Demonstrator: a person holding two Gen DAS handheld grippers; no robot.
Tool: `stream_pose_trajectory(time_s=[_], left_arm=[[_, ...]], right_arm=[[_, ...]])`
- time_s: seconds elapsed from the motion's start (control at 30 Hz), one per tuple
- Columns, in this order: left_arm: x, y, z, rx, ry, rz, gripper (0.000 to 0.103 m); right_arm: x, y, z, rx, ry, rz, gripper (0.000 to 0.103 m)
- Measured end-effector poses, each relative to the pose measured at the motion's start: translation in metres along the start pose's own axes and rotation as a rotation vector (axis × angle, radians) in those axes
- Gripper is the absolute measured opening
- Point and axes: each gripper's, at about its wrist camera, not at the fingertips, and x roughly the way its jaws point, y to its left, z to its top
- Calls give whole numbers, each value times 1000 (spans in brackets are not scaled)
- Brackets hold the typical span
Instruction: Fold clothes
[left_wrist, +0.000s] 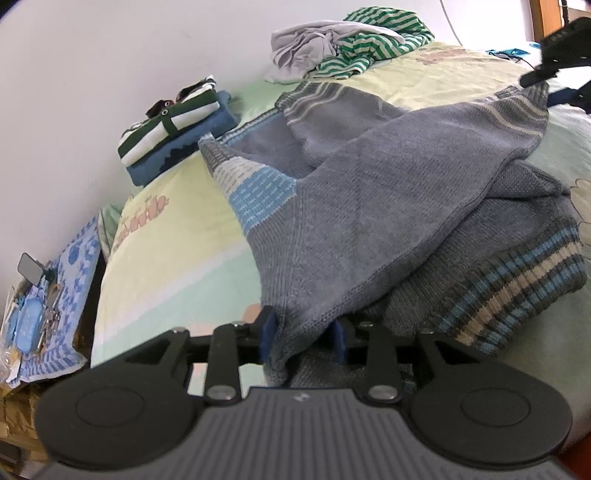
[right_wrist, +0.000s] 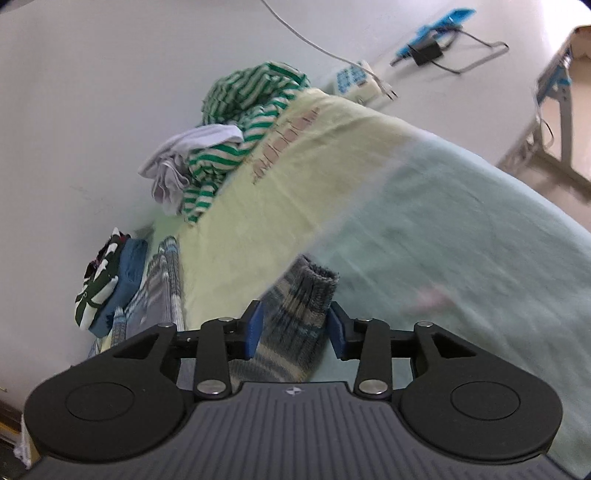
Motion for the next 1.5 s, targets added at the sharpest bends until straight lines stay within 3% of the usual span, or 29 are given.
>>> stream_pose_trajectory(time_s=[0.07,0.13,0.33,0.6,0.73,0.8,0.93,1.03,1.17,1.23,1.27,1.43,1.5], left_arm=[[0,0,1,1,1,-2,26],[-3,0,4,7,-8,-2,23],[-5,-3,5,9,-9,-19,23],[-5,-4,1,23,7,-16,24],[-2,-5,-1,20,4,-5,21],[-3,-5,0,29,5,-15,20],[-8,0,1,-20,12,-103,17],[-11,-6,2,-32,12,-145,10],[-22,0,2,-24,12,-159,13],[-28,3,2,-19,11,-165,28],[-31,4,2,-17,11,-168,30],[-45,35,17,-118,-54,-197,45],[-32,40,16,-139,-41,-191,45]], right_arm=[[6,5,2,-30,5,4,12],[5,9,6,-46,5,13,11],[-27,9,18,-37,-58,59,11],[-41,-1,10,-5,-106,45,11],[-28,-8,1,-51,-53,-27,11],[-19,-15,-4,-56,-37,-57,10],[-15,-8,-3,-132,-52,-63,11],[-16,-9,2,-147,-63,-78,17],[-29,-7,12,-156,-163,-171,32],[-38,4,14,-209,-206,-135,31],[-39,12,14,-248,-202,-96,31],[-13,61,-15,-459,0,134,31],[-1,71,-28,-481,80,162,31]])
